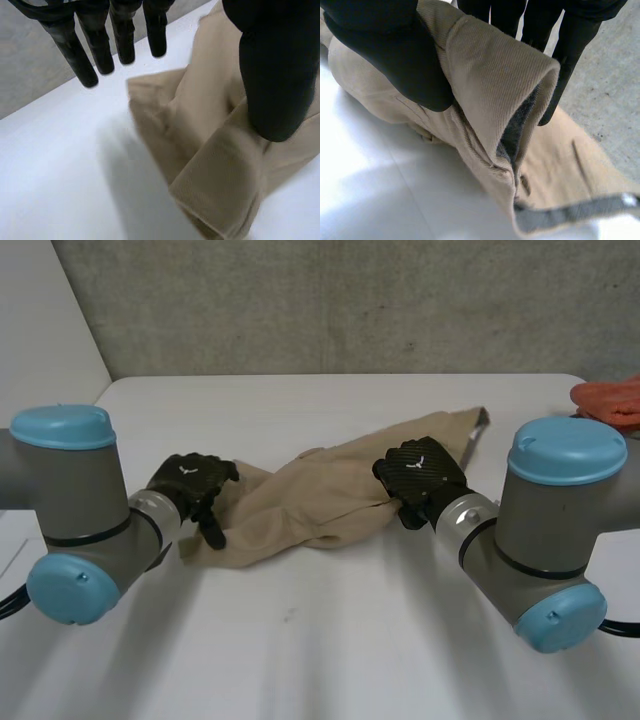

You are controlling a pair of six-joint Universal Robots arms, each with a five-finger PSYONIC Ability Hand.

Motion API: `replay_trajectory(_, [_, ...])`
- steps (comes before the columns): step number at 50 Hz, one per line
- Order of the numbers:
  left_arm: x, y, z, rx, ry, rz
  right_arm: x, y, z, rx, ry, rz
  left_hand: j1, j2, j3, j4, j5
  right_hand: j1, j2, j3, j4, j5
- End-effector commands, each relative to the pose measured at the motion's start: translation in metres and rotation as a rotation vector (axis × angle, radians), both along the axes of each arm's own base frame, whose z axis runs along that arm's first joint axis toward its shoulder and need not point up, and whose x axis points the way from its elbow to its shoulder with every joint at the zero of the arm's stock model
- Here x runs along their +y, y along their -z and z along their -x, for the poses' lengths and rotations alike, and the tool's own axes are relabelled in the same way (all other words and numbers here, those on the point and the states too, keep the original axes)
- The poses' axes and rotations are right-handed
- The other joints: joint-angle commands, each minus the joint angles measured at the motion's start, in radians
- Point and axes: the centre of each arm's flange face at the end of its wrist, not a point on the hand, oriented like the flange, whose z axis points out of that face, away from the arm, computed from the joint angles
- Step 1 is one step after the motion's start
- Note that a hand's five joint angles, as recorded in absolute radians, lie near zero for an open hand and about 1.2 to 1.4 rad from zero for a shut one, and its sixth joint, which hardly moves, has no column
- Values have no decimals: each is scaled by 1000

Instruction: Fold the laundry.

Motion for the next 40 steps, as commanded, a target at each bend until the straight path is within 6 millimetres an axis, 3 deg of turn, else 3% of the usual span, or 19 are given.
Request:
replay_trajectory(1, [4,-11,-16,-32,-158,23,15,-33,-11,-79,15,52,-247,-283,-286,-276,-274,273,211,208,198,212])
replay_trajectory(11, [40,0,-12,-49,-71,-76,32,-68,-28,-155,15,72,-247,-283,-286,-276,-274,273,211,208,198,212])
replay_trajectory(21, [29,22,-4,-94,-80,-99,37,-93,-31,-210,51,44,-247,-283,-286,-276,-274,273,211,208,198,212])
replay_trajectory(24, [23,25,-1,-113,-81,-83,39,-99,-30,-229,54,41,46,10,7,17,19,273,211,208,198,212])
replay_trajectory(27, [10,13,-3,-124,-113,-16,41,-108,-25,-241,61,56,916,880,878,888,890,273,211,208,198,212])
replay_trajectory(28, [5,5,-4,-121,-127,15,40,-110,-23,-243,64,64,974,938,935,945,947,273,211,208,198,212])
replay_trajectory(32, [-6,-66,-16,-45,-195,220,35,-123,-11,-225,89,123,974,939,936,946,948,273,211,208,198,212])
replay_trajectory(33, [-2,-103,-18,-1,-194,313,34,-132,-6,-216,95,160,974,939,936,946,948,273,211,208,198,212])
replay_trajectory(36, [14,-161,-20,70,-164,459,33,-149,1,-208,104,227,974,939,936,946,948,273,211,208,198,212])
replay_trajectory(37, [28,-195,-21,121,-129,543,33,-161,7,-213,114,270,974,939,936,946,948,273,211,208,198,212])
replay_trajectory(40, [58,-252,-27,199,-73,678,36,-189,17,-227,126,369,974,939,936,946,948,273,211,208,198,212])
